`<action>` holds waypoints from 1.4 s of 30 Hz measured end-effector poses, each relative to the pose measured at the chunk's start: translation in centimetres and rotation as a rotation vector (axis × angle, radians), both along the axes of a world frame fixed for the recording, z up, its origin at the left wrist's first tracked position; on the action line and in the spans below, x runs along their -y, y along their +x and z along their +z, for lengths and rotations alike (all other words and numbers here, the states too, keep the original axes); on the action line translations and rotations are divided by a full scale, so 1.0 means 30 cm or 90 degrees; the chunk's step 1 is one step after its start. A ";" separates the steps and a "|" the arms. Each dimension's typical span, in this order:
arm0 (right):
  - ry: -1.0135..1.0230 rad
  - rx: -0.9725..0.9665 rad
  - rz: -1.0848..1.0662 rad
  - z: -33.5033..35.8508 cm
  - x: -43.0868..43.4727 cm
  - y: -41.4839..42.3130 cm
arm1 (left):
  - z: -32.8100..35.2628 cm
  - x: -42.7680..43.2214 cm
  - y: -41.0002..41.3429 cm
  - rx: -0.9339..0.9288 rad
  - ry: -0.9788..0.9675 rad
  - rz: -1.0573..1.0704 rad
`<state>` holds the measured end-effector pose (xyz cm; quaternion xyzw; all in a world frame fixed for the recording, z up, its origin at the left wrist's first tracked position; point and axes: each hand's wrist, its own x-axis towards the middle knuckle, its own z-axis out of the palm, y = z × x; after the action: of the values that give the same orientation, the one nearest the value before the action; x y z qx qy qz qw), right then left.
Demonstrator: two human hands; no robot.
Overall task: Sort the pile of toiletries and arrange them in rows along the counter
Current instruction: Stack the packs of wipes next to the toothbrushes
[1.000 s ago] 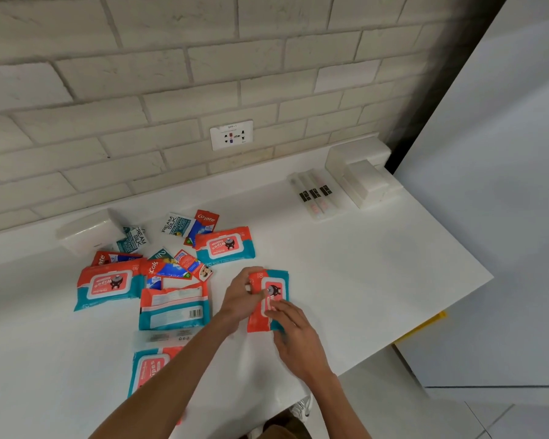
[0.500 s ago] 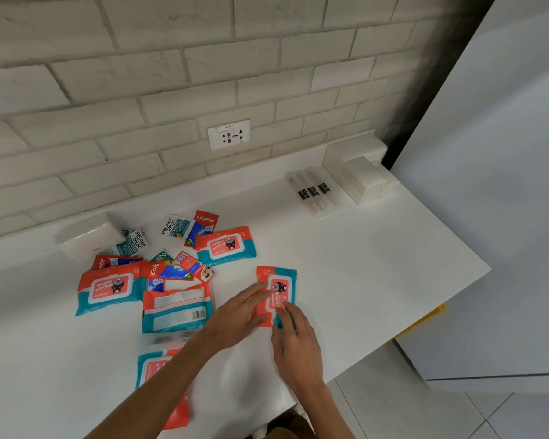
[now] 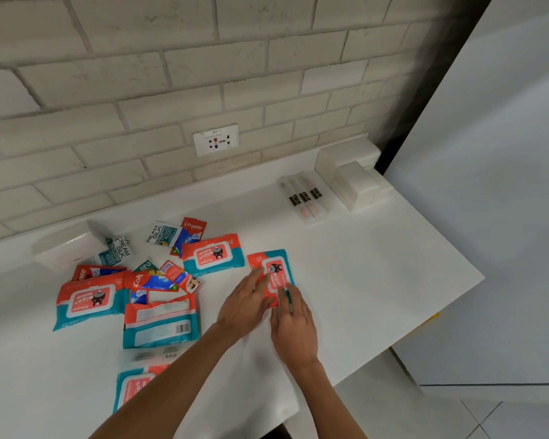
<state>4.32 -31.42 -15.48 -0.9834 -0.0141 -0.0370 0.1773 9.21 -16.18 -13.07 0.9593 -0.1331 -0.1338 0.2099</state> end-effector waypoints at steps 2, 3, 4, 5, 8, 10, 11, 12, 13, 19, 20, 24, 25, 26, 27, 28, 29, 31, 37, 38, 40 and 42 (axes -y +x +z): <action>-0.014 -0.014 0.026 -0.007 0.020 0.058 | 0.007 0.011 0.049 0.030 0.054 -0.017; -0.014 -0.017 0.038 -0.010 0.030 0.089 | 0.018 0.021 0.077 0.021 0.079 -0.012; -0.010 -0.012 0.050 -0.015 0.037 0.119 | 0.029 0.030 0.104 0.005 0.097 -0.001; -0.007 -0.004 0.063 -0.020 0.045 0.147 | 0.026 0.038 0.130 -0.001 0.109 0.011; 0.011 -0.005 0.090 -0.023 0.057 0.227 | 0.024 0.043 0.201 -0.009 0.124 0.025; 0.009 -0.012 0.101 -0.032 0.068 0.286 | 0.026 0.052 0.249 -0.022 0.129 0.054; 0.007 -0.012 0.108 -0.037 0.072 0.314 | 0.030 0.053 0.272 -0.027 0.130 0.071; 0.004 -0.012 0.120 -0.044 0.075 0.342 | 0.036 0.056 0.293 -0.027 0.129 0.087; 0.000 -0.010 0.134 -0.051 0.079 0.373 | 0.041 0.059 0.314 -0.021 0.125 0.098; -0.016 -0.008 0.193 -0.066 0.055 0.525 | 0.044 0.021 0.416 -0.009 0.128 0.140; -0.020 -0.007 0.198 -0.067 0.045 0.540 | 0.042 0.012 0.429 -0.006 0.131 0.146; -0.011 -0.007 0.217 -0.064 0.004 0.597 | 0.051 -0.016 0.473 0.001 0.132 0.174; -0.008 -0.007 0.219 -0.062 -0.005 0.612 | 0.057 -0.021 0.486 0.002 0.136 0.179; -0.004 -0.009 0.220 -0.059 -0.014 0.625 | 0.064 -0.026 0.499 0.001 0.142 0.181; 0.000 -0.012 0.222 -0.053 -0.023 0.638 | 0.069 -0.033 0.514 -0.001 0.147 0.183; 0.002 -0.015 0.225 -0.048 -0.032 0.648 | 0.068 -0.042 0.526 -0.004 0.148 0.188; 0.000 -0.019 0.228 -0.041 -0.041 0.656 | 0.068 -0.051 0.536 -0.008 0.142 0.197; -0.006 -0.028 0.235 -0.033 -0.058 0.676 | 0.072 -0.072 0.553 -0.006 0.127 0.213; -0.012 -0.031 0.243 -0.025 -0.090 0.718 | 0.064 -0.114 0.592 -0.004 0.094 0.233; -0.013 -0.028 0.244 -0.024 -0.094 0.723 | 0.051 -0.124 0.599 -0.004 0.087 0.241; -0.015 -0.026 0.245 -0.022 -0.100 0.731 | 0.039 -0.135 0.604 -0.011 0.075 0.250; -0.017 -0.030 0.244 -0.024 -0.104 0.735 | 0.041 -0.133 0.606 -0.015 0.056 0.257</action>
<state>26.35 -28.30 -16.21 -0.9656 -0.1972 0.0203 0.1682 27.39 -12.20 -11.83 0.9731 0.0701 -0.1061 0.1922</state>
